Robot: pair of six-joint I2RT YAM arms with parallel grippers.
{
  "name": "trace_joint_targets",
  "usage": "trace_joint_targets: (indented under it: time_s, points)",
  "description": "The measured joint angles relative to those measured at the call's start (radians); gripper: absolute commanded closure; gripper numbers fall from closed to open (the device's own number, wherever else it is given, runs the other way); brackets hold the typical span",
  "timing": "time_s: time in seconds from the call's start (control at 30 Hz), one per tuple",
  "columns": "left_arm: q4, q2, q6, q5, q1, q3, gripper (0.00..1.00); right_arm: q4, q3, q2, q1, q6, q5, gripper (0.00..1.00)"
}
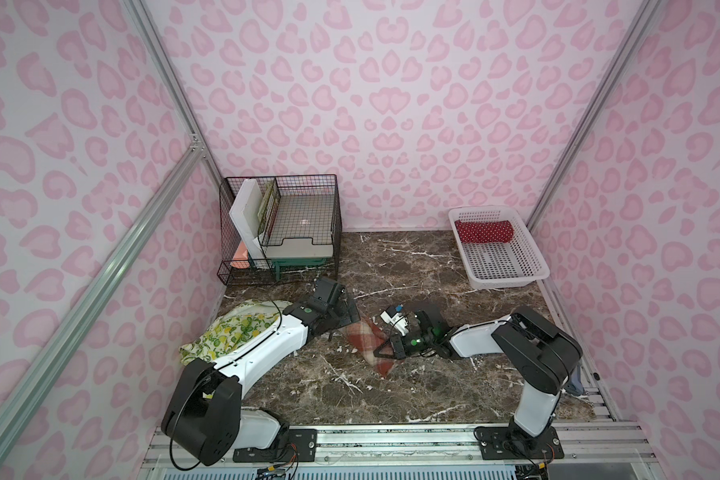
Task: Roll up the skirts
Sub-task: Roll the skirt at the center of the board.
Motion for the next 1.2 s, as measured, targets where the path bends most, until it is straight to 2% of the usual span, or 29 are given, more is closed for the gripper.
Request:
trace_joint_targets:
  time_s: [0.1, 0.23, 0.37, 0.6, 0.83, 1.13, 1.2]
  points:
    - [-0.011, -0.004, -0.004, 0.019, -0.001, -0.004, 0.02, 0.057, -0.007, 0.045, -0.055, 0.081, -0.089, 1.00]
    - [-0.010, -0.009, -0.030, 0.032, -0.015, -0.026, 0.01, 0.055, -0.013, 0.062, -0.111, 0.128, -0.137, 1.00]
    - [0.006, -0.002, -0.056, 0.036, -0.068, -0.040, 0.01, -0.032, 0.015, 0.072, -0.145, 0.104, -0.151, 1.00]
    - [0.134, 0.100, -0.162, 0.014, -0.183, -0.087, 0.02, -0.148, 0.058, 0.093, -0.143, 0.033, -0.165, 1.00]
    - [0.280, 0.173, -0.243, -0.031, -0.231, -0.123, 0.02, -0.077, 0.044, 0.160, -0.169, 0.027, -0.240, 1.00]
    - [0.436, 0.278, -0.252, -0.067, -0.254, -0.106, 0.10, -0.073, 0.051, 0.177, -0.205, 0.040, -0.280, 1.00]
    - [0.473, 0.314, -0.243, -0.085, -0.264, -0.099, 0.17, -0.071, 0.053, 0.183, -0.212, 0.046, -0.296, 1.00]
